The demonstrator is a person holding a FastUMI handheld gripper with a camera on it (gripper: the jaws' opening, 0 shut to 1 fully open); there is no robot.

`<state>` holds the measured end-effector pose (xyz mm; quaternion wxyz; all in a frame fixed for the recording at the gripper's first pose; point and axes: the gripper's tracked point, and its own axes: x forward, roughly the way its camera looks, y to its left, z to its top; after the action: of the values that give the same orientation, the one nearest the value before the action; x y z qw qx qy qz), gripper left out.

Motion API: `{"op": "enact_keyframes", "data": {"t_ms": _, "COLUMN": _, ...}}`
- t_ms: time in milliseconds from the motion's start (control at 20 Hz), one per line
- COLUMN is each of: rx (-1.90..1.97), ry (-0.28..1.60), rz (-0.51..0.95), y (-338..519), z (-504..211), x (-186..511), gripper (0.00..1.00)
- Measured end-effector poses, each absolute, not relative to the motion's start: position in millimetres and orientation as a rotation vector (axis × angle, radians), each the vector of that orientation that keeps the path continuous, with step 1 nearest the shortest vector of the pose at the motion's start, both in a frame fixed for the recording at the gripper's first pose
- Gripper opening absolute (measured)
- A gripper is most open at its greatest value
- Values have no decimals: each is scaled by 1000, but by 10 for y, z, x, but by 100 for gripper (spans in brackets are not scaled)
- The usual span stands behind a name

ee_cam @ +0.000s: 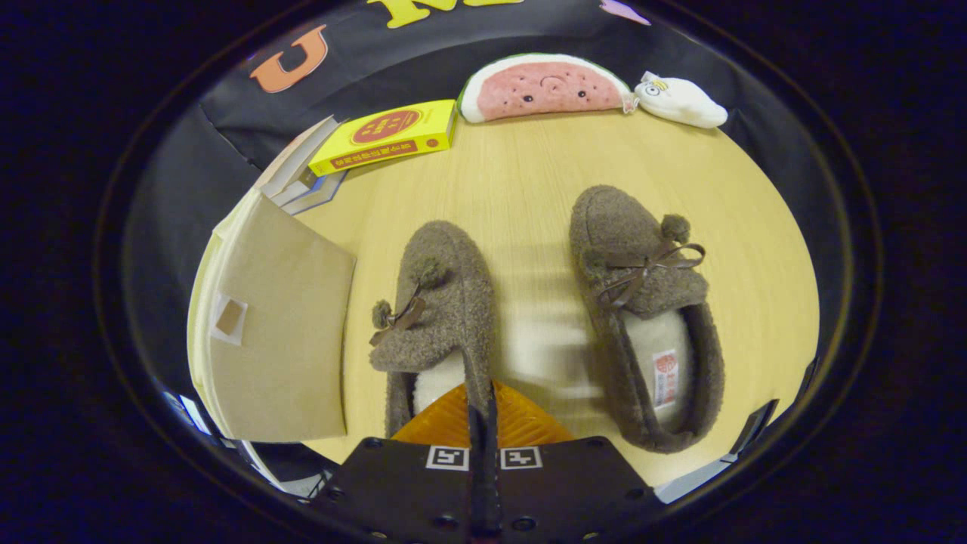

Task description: Open the storage box then place both shoes into the box .Put the left shoe in first, then the right shoe, with the right side of both shoes facing outward in a uniform manner.

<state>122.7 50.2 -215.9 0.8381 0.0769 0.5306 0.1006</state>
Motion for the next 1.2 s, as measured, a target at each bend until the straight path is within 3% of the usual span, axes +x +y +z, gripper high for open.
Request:
{"op": "enact_keyframes", "data": {"t_ms": 600, "rx": 263, "ry": 884, "rz": 236, "y": 801, "z": -831, "x": 784, "gripper": 0}}
{"op": "enact_keyframes", "data": {"t_ms": 900, "rx": 238, "ry": 797, "rz": 284, "y": 1497, "z": -355, "x": 660, "gripper": 0}}
{"op": "enact_keyframes", "data": {"t_ms": 1200, "rx": 221, "ry": 825, "rz": 356, "y": 2425, "z": -428, "x": 623, "gripper": 0}}
